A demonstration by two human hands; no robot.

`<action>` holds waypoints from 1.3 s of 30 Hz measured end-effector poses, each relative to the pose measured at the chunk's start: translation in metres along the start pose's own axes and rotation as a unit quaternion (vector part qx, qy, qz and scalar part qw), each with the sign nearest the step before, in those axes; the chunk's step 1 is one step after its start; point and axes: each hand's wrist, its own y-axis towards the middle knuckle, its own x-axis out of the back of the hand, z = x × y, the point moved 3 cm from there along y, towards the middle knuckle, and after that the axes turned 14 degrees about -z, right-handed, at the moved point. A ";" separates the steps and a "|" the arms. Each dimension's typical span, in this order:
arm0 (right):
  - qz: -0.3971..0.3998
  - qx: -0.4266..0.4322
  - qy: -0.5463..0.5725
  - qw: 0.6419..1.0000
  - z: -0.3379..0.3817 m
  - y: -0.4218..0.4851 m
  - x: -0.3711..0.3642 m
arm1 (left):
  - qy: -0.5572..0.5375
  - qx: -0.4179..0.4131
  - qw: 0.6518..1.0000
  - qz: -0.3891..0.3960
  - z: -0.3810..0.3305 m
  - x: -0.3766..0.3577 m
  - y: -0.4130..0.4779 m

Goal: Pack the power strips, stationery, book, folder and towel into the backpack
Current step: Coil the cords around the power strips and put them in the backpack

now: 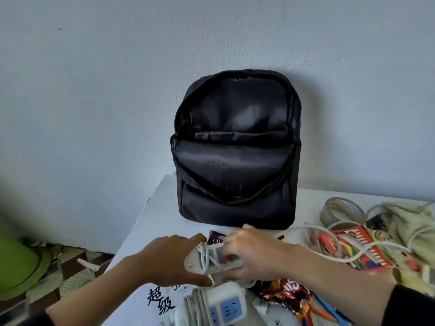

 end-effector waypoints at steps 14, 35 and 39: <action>-0.363 -0.040 -0.042 0.930 -0.007 -0.017 0.070 | -0.216 -0.058 0.930 -0.293 -0.022 0.078 0.008; -0.235 -0.232 0.015 0.944 -0.074 -0.044 0.049 | -0.223 -0.167 0.936 -0.217 -0.011 0.060 0.028; -0.194 -0.256 0.075 0.944 -0.068 -0.038 0.041 | -0.304 -0.148 0.892 -0.300 -0.010 0.069 0.024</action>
